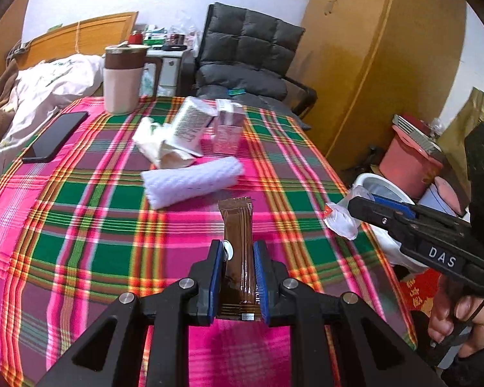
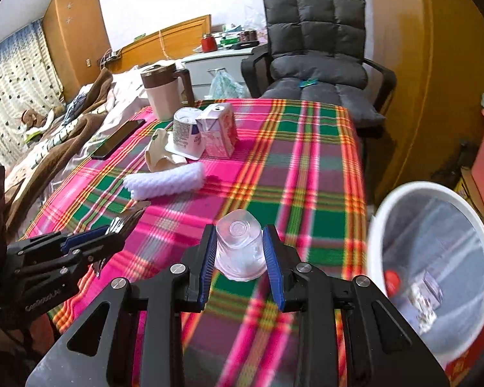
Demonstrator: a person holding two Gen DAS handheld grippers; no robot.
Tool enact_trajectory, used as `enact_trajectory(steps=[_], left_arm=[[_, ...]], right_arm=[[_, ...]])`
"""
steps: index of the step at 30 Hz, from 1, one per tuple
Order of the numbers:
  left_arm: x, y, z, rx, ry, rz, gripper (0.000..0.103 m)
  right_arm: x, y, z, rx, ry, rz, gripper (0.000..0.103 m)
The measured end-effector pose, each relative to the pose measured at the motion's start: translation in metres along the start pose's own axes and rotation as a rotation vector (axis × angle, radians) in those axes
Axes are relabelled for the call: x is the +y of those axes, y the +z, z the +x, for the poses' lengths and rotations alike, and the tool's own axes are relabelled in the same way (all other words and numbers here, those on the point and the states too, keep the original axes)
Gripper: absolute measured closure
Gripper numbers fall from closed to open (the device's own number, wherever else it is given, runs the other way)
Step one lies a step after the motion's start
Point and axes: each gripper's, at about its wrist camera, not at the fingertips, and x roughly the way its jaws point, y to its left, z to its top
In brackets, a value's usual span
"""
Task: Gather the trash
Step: 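Carry the wrapper and plastic cup over the wastebasket and open both grippers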
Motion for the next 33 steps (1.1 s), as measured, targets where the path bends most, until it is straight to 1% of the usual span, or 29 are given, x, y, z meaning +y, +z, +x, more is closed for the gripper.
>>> enact_trajectory(steps=[11,19,29,33], left_arm=[[-0.045,-0.004,-0.014,-0.007,-0.023,0.062,0.083],[-0.078,-0.003,-0.014,-0.001,-0.052,0.113,0.083],[-0.125,0.002,0.0,0.013,-0.102,0.182,0.083],[-0.147,0.005,0.008,0.019,-0.136,0.209,0.083]], right_arm=[[-0.013,-0.019,-0.033,-0.053,-0.031,0.054,0.071],[-0.03,-0.032,-0.048,-0.086,-0.057,0.102,0.071],[-0.069,-0.048,-0.073,-0.133,-0.117,0.191,0.071],[-0.087,-0.058,-0.083,-0.142,-0.151,0.237,0.071]])
